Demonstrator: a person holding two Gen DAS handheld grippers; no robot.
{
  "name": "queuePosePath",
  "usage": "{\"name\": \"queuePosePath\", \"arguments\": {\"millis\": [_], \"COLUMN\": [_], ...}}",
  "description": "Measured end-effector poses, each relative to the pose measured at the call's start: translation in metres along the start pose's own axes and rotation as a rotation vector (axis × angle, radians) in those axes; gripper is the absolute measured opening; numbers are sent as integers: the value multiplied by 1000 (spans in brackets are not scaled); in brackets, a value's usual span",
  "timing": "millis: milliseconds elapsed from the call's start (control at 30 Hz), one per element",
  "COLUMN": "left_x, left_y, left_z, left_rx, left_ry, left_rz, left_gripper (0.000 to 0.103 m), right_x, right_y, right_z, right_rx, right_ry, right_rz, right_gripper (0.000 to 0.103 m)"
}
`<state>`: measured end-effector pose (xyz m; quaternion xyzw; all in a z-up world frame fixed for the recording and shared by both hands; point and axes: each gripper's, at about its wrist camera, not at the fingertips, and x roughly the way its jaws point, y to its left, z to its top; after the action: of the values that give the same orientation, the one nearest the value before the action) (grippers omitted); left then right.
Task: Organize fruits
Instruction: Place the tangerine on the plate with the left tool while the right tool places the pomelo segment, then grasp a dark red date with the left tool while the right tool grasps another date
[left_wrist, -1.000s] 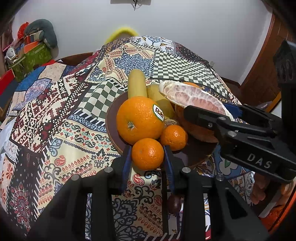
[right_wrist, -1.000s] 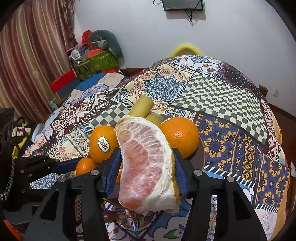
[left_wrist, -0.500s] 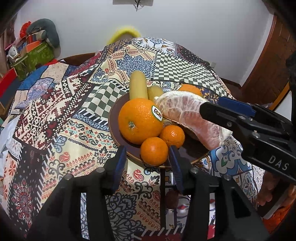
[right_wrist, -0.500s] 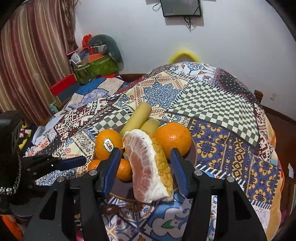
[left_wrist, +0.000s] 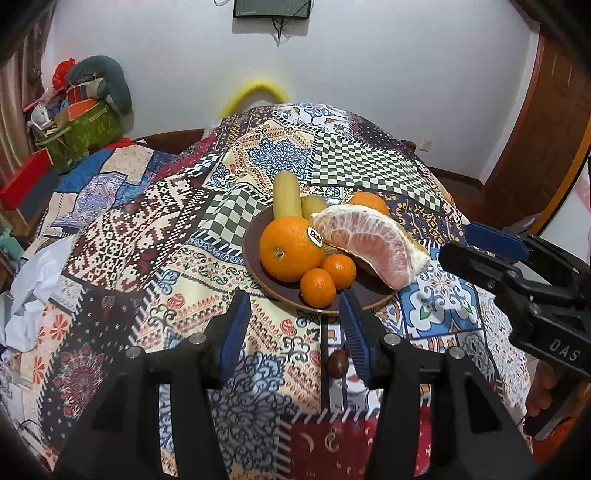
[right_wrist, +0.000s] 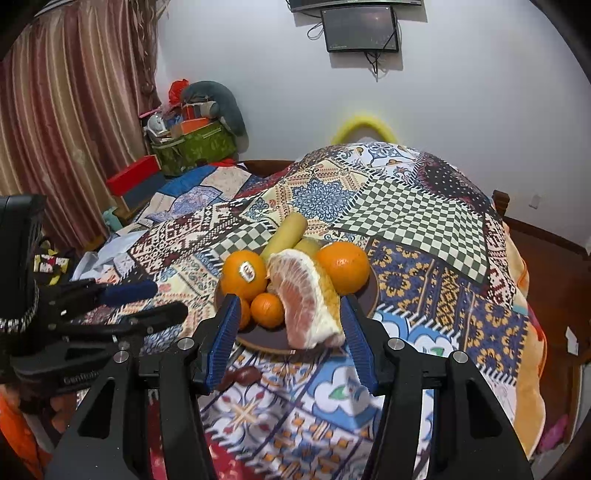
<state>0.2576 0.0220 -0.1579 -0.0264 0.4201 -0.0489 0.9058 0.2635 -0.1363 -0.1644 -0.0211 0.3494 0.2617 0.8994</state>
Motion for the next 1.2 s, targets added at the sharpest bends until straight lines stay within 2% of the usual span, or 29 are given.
{"name": "queuePosePath", "arguments": {"millis": [267, 500, 700, 933, 1033, 1100, 1200], "left_x": [-4, 23, 45, 61, 63, 63, 60], "left_y": [-7, -14, -25, -31, -30, -27, -26], "left_z": [-23, -47, -53, -55, -55, -55, -57], "left_rx": [29, 26, 43, 70, 69, 62, 79], "left_ry": [40, 139, 178, 187, 176, 173, 160], "left_rz": [12, -27, -38, -44, -51, -90, -77], "left_gripper": [53, 53, 53, 38, 26, 15, 14], "right_x": [-12, -7, -2, 6, 9, 12, 17], "right_y": [5, 1, -7, -13, -10, -6, 1], "right_z": [-24, -50, -64, -72, -71, -69, -65], "right_rx": [-3, 19, 51, 86, 86, 76, 56], "right_ry": [30, 87, 122, 146, 147, 145, 144], "right_rz": [-8, -7, -8, 12, 25, 30, 41], "right_gripper": [52, 53, 53, 53, 53, 53, 53]}}
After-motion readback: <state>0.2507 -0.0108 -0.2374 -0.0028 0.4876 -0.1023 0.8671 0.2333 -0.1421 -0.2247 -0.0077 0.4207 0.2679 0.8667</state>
